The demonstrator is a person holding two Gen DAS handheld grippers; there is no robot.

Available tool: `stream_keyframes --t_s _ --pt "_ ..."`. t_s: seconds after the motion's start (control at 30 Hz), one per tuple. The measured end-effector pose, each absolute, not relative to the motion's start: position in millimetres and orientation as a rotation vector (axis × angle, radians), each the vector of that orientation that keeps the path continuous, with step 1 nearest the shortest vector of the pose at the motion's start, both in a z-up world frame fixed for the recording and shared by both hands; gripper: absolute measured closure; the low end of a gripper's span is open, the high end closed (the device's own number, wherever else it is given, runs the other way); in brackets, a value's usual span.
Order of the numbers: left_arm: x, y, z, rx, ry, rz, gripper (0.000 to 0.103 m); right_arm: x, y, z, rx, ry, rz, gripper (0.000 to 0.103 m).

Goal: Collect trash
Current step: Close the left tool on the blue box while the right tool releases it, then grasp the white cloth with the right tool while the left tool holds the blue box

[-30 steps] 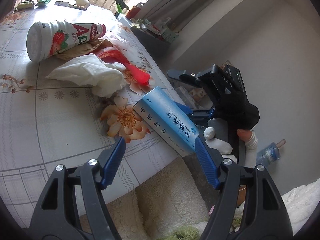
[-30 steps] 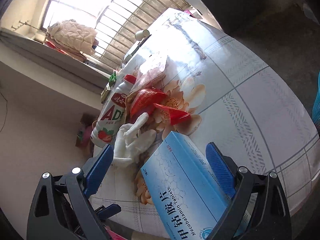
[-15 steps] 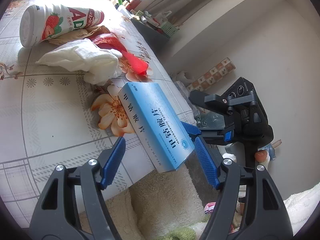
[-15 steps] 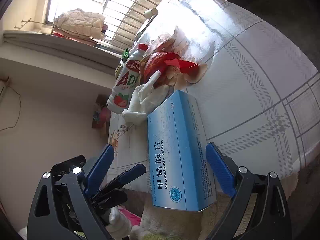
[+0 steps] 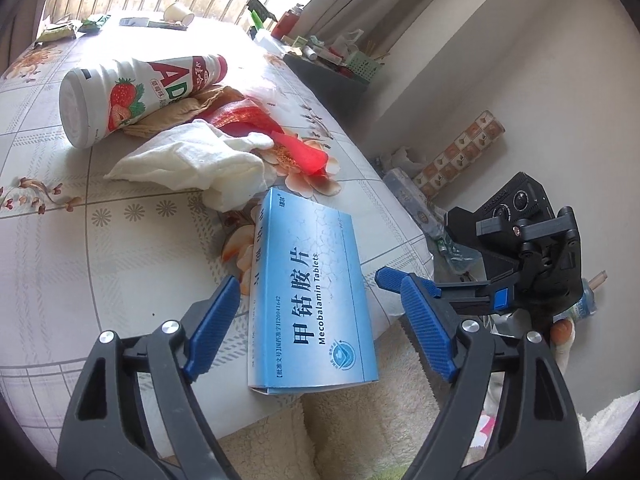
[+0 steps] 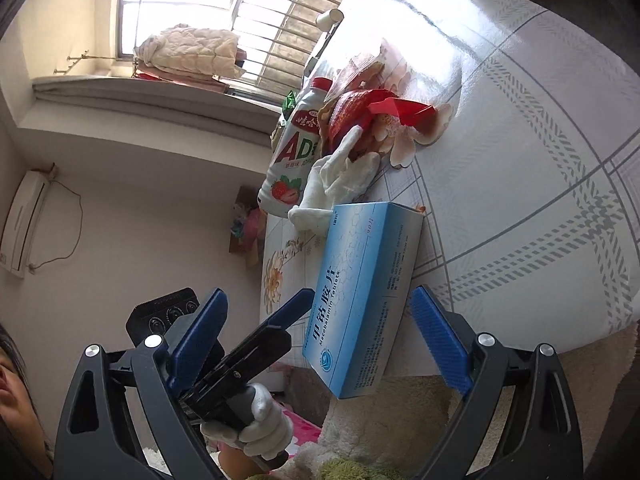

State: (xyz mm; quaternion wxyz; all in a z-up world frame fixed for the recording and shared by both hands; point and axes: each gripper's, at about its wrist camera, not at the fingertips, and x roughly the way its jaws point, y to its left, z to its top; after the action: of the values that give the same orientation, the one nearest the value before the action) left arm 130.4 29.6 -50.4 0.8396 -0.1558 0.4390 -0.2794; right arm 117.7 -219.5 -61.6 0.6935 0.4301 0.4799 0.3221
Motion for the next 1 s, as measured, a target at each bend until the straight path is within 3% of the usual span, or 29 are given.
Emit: stream_keyframes --t_s 0.2,0.43,0.63,1.0 --pt "144 -3 -65 -0.226 1.008 -0.512 0.024 112 -234 -59 0.930 1.050 0.667 0.012" --pt "146 -19 -65 -0.076 0.977 -0.427 0.024 110 -242 -51 0.843 1.029 0.606 0.012" --pt "142 -14 -64 -0.048 0.958 -0.415 0.033 115 -233 -39 0.767 1.017 0.597 0.012" --pt "114 22 -64 -0.066 0.960 -0.396 0.033 152 -184 -9 0.529 1.014 0.605 0.012"
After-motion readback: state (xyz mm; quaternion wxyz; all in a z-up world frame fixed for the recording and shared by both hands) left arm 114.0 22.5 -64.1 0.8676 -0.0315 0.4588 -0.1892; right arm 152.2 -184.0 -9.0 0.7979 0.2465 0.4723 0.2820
